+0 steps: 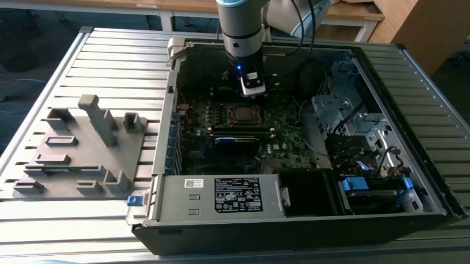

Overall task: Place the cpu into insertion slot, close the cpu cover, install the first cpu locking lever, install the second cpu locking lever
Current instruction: 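Install the first cpu locking lever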

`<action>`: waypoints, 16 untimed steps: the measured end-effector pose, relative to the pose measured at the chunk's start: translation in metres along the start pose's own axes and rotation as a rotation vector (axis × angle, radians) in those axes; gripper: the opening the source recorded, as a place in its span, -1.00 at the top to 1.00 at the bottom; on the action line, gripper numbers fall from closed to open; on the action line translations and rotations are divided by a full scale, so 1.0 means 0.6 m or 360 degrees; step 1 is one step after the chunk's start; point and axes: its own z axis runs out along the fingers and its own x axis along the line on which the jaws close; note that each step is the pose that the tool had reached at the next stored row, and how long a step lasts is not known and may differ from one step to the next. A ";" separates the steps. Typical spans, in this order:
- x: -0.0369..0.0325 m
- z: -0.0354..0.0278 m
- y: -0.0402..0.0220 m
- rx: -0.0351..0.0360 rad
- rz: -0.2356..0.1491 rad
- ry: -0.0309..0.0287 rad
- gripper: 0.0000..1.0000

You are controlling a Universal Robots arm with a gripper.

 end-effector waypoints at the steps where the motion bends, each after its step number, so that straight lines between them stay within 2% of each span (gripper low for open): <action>1: 0.000 0.000 0.000 0.0000 0.0000 0.00000 0.79; 7: 0.000 -0.002 0.000 -0.0004 0.0001 0.00038 0.79; 16: -0.002 -0.015 0.002 -0.0004 0.0002 0.00067 0.79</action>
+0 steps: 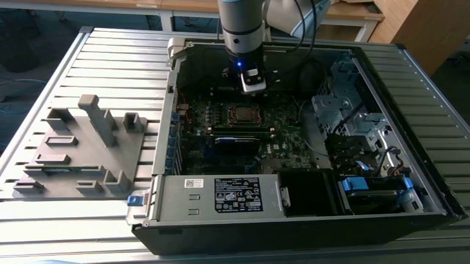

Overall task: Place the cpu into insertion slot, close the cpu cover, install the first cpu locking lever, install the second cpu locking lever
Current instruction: 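Install the first cpu locking lever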

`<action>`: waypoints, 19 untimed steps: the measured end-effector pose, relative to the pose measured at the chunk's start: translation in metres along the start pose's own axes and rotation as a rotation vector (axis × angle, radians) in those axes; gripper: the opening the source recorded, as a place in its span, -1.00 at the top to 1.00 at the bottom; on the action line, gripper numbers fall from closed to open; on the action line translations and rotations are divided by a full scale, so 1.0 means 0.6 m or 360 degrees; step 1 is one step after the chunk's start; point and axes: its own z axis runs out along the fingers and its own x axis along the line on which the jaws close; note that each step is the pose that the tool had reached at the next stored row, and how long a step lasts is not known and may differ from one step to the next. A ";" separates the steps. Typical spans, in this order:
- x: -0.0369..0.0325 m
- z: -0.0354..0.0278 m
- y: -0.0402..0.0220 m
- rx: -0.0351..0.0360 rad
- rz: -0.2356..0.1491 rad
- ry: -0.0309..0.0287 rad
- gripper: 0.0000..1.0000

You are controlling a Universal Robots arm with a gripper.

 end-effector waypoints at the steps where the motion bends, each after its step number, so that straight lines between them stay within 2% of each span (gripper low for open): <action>1: 0.000 -0.002 0.000 0.0000 0.0000 0.00001 0.79; 9: -0.001 -0.005 0.001 0.0001 0.0000 0.00007 0.79; 10: -0.001 -0.005 0.001 0.0006 -0.0001 -0.00012 0.79; 11: -0.001 -0.005 0.001 0.0017 -0.0004 -0.00054 0.79; 12: -0.001 -0.005 0.001 0.0035 -0.0008 -0.00126 0.79; 15: -0.001 -0.005 0.001 0.0108 -0.0023 -0.00390 0.79; 18: -0.001 -0.005 0.001 0.0172 -0.0037 -0.00632 0.79; 19: -0.001 -0.005 0.001 0.0190 -0.0040 -0.00699 0.79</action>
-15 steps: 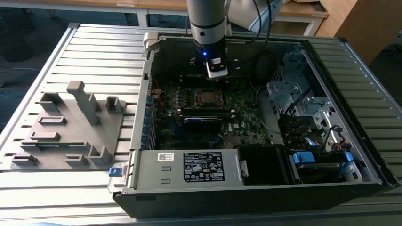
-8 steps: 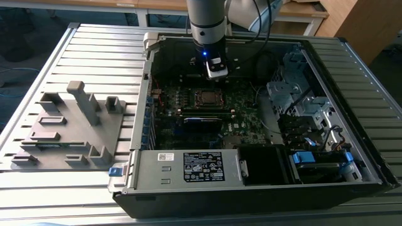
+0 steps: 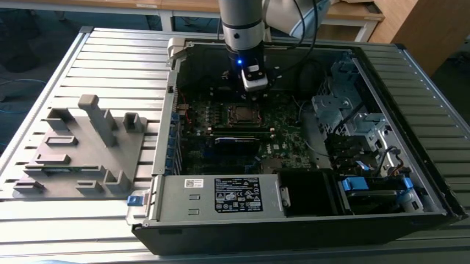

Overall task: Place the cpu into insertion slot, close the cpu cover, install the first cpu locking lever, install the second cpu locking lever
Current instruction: 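Install the first cpu locking lever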

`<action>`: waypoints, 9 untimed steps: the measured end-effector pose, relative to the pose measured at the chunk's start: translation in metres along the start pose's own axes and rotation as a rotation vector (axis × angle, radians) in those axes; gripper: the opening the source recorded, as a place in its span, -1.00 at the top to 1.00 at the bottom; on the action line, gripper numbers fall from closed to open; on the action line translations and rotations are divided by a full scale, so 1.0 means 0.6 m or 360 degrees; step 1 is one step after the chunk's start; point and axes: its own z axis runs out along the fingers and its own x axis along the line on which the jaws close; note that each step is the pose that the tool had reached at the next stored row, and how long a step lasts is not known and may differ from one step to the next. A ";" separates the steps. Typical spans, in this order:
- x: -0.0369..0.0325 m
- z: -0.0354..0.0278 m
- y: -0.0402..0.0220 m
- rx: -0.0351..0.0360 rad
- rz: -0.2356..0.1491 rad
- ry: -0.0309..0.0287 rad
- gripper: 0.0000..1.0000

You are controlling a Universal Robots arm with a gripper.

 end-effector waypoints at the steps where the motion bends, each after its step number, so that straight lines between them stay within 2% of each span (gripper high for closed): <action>1: 0.000 0.000 0.000 0.0012 -0.0003 -0.00047 0.79; 6: 0.000 0.000 0.000 0.0015 -0.0003 -0.00049 0.79; 7: 0.000 0.000 0.000 0.0018 -0.0004 0.00043 0.79; 9: 0.000 0.001 0.000 0.0033 -0.0005 0.00419 0.79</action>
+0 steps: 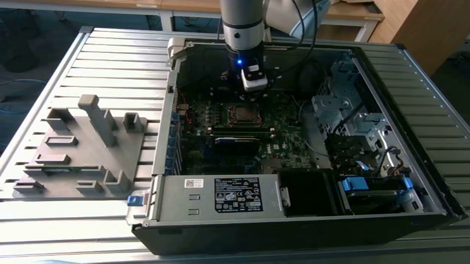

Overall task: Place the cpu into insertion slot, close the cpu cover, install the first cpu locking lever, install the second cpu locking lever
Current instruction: 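Install the first cpu locking lever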

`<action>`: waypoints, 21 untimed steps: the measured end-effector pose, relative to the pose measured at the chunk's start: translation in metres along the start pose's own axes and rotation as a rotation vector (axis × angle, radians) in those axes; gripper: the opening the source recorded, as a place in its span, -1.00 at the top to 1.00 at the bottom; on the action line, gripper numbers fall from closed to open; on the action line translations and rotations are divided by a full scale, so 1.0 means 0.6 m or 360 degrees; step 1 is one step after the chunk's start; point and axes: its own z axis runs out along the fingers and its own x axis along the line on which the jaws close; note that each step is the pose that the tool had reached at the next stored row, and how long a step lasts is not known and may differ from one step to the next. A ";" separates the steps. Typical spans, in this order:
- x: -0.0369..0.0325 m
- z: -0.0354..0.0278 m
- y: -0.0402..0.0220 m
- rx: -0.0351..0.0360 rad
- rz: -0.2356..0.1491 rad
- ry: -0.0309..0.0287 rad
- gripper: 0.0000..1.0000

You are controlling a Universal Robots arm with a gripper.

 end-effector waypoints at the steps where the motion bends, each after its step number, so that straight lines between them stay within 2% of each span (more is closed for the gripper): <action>1: 0.000 0.001 0.000 0.0009 -0.0001 0.00220 0.79; 2: 0.000 0.001 0.000 0.0017 -0.0003 0.00413 0.79; 3: 0.000 0.001 0.000 0.0023 -0.0003 0.00529 0.79; 11: 0.000 0.001 0.000 0.0033 -0.0009 0.00781 0.79; 18: -0.001 0.002 0.000 0.0018 -0.0113 0.00786 0.79; 21: -0.001 0.002 0.001 0.0015 -0.0126 0.00786 0.79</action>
